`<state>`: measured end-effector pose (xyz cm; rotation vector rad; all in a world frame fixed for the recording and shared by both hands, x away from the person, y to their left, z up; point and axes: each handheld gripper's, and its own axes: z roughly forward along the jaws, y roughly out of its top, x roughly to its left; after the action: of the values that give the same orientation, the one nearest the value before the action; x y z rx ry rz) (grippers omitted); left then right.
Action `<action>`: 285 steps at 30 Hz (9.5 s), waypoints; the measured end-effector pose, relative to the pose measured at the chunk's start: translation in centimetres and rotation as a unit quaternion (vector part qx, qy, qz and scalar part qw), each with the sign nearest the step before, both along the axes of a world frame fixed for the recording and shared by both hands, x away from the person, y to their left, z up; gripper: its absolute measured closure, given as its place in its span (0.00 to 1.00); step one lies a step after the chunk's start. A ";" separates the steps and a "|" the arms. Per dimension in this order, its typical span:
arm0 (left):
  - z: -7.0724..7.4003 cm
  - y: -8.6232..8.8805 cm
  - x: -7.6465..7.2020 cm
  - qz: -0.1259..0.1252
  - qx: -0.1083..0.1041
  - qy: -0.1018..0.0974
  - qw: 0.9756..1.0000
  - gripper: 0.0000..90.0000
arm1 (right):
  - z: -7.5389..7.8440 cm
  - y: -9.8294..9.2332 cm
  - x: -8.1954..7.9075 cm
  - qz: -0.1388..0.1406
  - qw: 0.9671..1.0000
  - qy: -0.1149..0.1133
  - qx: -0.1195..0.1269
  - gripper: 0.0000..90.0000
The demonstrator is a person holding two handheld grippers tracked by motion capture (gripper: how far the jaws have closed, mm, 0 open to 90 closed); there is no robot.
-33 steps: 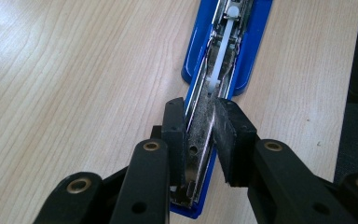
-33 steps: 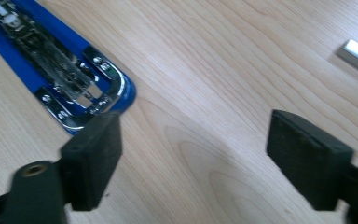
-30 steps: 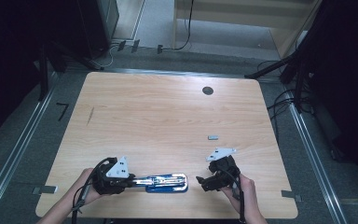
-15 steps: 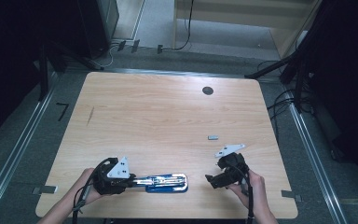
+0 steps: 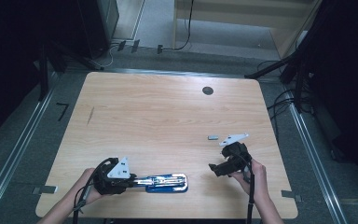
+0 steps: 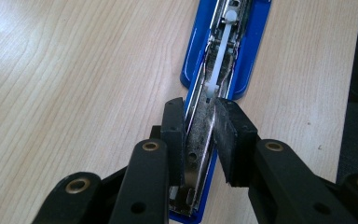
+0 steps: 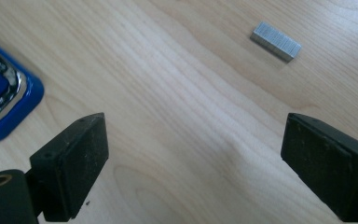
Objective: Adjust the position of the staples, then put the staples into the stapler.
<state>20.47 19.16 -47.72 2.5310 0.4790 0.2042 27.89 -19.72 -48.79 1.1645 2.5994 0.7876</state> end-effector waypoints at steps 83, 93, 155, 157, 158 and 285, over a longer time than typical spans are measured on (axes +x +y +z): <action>-0.1 0.2 0.0 -0.007 -0.007 -0.001 1.000 0.83 | -2.5 2.8 9.8 -0.031 0.999 0.009 -0.042 0.87; -0.1 0.2 0.0 -0.008 -0.005 -0.002 1.000 0.83 | -2.1 2.6 9.4 -0.032 0.999 0.007 -0.037 0.88; 0.0 -0.2 -0.1 -0.013 0.004 -0.010 1.000 0.85 | -2.0 6.7 -5.8 0.123 0.989 0.043 -0.066 0.88; 0.0 -0.2 -0.1 -0.012 0.003 -0.009 1.000 0.85 | -2.0 6.6 -5.7 0.123 0.989 0.045 -0.063 0.85; 0.0 -0.2 -0.1 -0.011 0.002 -0.009 1.000 0.85 | -1.9 6.6 -5.7 0.119 0.990 0.048 -0.059 0.83; -0.2 -1.4 0.5 -0.028 -0.007 -0.004 1.000 0.85 | 1.7 13.0 -3.1 0.311 0.950 -0.021 0.017 0.88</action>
<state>20.95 17.80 -47.93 2.5261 0.4033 0.1904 24.75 -6.75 -47.13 0.3001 2.9443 0.9450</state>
